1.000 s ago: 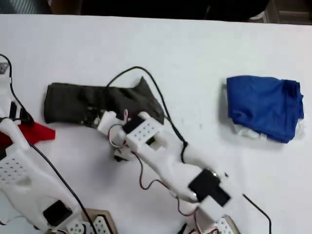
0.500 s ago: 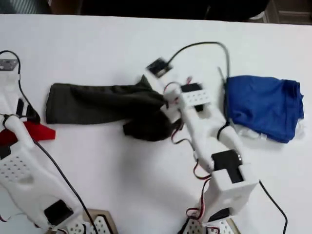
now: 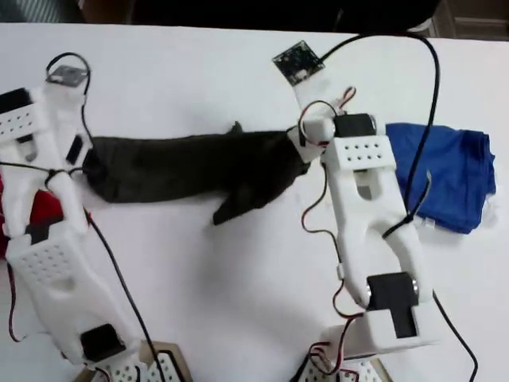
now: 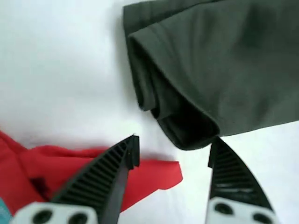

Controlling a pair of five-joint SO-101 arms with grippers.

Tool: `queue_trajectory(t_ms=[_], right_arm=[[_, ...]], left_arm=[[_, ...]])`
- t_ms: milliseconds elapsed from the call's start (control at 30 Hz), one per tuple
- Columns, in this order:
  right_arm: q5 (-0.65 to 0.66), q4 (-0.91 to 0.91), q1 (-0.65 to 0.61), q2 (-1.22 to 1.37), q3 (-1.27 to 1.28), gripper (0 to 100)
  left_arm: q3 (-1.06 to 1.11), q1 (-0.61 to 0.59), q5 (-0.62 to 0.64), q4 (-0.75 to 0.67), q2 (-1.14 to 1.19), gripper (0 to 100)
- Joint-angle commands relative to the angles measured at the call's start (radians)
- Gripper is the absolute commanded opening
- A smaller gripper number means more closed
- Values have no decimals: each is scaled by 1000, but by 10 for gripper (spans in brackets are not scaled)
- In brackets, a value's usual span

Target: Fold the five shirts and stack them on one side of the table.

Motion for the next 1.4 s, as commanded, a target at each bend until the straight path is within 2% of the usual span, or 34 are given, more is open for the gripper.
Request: queue_trajectory(t_ms=[0,67,267,433,533,700,933,1133,1200,1300,1333,1367], right_arm=[[-2,35,7,-93,-52,280],[-2,90,-24,-122,-57,312],[-2,257,-188,-223,-55,273],[25,344,-384,-282,14,259],[51,285,-499,-280,180,255],[49,44,-622,-280,437,255],[55,-142,-595,-128,520,254],[55,-163,-472,117,348,252],[55,-143,-427,174,278,209],[55,-101,-360,229,178,36],[55,-93,-337,242,153,7],[55,-87,-314,249,137,35]], left_arm=[[-44,15,2,14,-3,260],[-44,15,2,8,-3,260],[-51,12,2,14,-6,260],[-45,-12,0,6,-3,260],[-51,-43,-2,5,-3,260],[-45,-87,-2,-15,-3,260],[-45,-103,-2,-3,-3,260],[-45,-103,-2,35,-5,260],[-45,-103,-2,37,-5,260],[-45,-103,-2,37,-5,260],[-45,-103,-2,37,-5,260],[-45,-103,-2,37,-5,260]])
